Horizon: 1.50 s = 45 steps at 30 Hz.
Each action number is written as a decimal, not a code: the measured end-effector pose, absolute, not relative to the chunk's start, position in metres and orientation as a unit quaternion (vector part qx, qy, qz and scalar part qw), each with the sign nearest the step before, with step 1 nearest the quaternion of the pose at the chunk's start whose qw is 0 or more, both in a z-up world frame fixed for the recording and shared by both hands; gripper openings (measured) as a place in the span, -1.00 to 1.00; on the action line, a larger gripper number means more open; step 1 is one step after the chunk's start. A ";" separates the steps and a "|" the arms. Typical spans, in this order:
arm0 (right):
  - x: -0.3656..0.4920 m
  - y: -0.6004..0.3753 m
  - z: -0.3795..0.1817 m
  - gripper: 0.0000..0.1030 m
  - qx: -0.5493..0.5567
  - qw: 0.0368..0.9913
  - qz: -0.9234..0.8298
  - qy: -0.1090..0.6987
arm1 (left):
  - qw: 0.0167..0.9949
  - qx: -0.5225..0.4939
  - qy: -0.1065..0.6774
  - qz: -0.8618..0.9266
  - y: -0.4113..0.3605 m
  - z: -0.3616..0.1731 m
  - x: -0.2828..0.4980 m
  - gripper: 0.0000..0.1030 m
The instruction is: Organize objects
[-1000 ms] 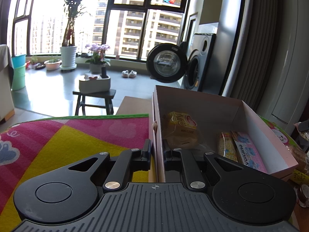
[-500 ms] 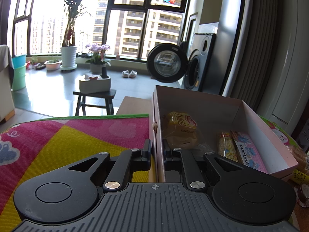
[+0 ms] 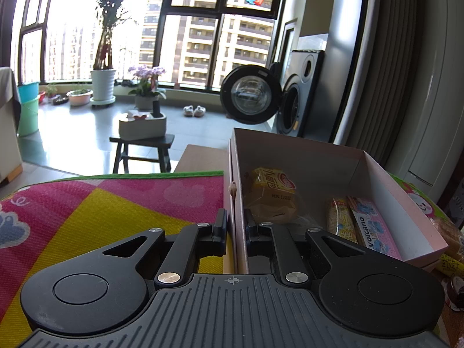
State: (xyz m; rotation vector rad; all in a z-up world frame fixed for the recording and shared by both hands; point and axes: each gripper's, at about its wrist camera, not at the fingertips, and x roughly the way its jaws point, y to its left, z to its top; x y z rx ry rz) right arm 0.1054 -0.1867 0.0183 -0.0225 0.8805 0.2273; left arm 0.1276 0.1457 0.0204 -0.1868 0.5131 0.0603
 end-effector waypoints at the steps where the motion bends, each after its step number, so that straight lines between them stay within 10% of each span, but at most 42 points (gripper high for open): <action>1: 0.107 -0.185 0.016 0.06 -0.020 0.897 0.106 0.429 | 0.963 -0.092 0.253 0.030 0.146 0.020 0.128 -0.75; 20: 0.038 -0.260 0.014 -0.13 0.073 0.891 0.041 0.445 | 0.963 -0.091 0.253 0.031 0.145 0.020 0.127 -0.75; 30: 0.014 -0.230 0.012 0.39 0.034 0.894 0.082 0.440 | 0.963 -0.090 0.253 0.031 0.145 0.020 0.127 -0.75; 45: 0.039 -0.228 0.002 0.40 -0.013 0.911 0.059 0.407 | 0.963 -0.090 0.253 0.031 0.144 0.020 0.127 -0.75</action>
